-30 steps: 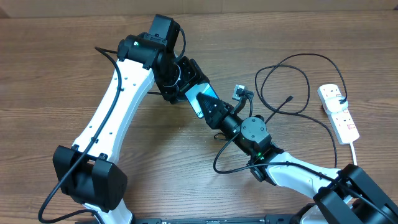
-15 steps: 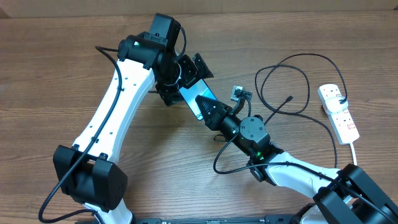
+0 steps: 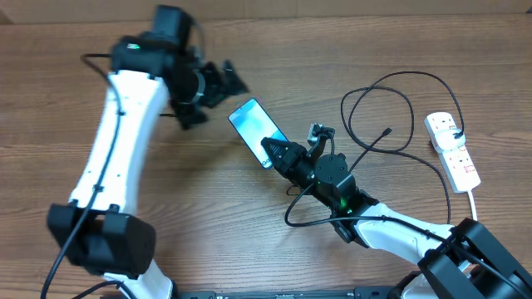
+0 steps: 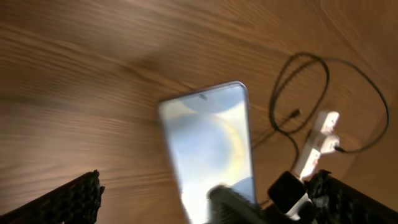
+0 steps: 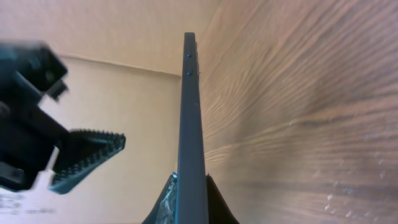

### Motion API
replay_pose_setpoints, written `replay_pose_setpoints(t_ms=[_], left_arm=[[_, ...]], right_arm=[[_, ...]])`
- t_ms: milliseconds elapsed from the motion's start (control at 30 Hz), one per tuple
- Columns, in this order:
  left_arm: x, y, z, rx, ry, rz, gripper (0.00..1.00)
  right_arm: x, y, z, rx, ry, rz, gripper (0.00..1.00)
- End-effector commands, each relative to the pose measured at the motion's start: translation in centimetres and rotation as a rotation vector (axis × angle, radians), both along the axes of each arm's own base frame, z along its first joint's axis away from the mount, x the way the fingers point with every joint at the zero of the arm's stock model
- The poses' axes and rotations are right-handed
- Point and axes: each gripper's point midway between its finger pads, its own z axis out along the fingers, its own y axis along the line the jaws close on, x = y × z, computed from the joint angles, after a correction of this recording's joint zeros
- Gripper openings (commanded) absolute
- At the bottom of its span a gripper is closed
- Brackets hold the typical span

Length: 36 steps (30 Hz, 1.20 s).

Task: Plug charger to phone and switch on socket
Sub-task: 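Open the left gripper and pull it back from the phone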

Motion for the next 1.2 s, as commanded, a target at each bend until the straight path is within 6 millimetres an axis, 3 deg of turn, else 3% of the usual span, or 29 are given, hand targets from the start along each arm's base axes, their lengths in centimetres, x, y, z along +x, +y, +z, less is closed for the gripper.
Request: replay_pose_setpoints(t_ms=[0,167,333,500,800,1000,1167], left_arm=[[-0.7,4.2,4.0,0.075,-0.132,0.006,1.00],[-3.5,9.5,6.0,0.161,-0.138,0.101,1.00],[-6.0,12.0,8.4,0.202,-0.209,0.099,1.00],[-9.2,12.7,10.6,0.273,-0.287,0.032,0.99],[-15.0,13.7,14.3,0.405,-0.428,0.082,1.00],[-19.2,14.3,14.3,0.457,-0.429,0.146,0.99],[-20.9,14.0,13.0,0.426,-0.445,0.225,1.00]], right_arm=[[-0.5,0.9,1.3,0.139,0.098,0.022,0.04],[-1.0,1.4,1.3,0.245,0.222,0.027,0.04],[-1.5,1.8,1.3,0.294,0.288,0.050,0.04],[-1.5,1.8,1.2,0.292,0.293,0.049,0.04],[-1.8,1.8,0.7,0.279,0.312,0.055,0.04],[-2.3,2.2,0.9,0.309,0.349,0.083,0.04],[-3.6,3.0,1.0,0.522,0.670,0.084,0.04]])
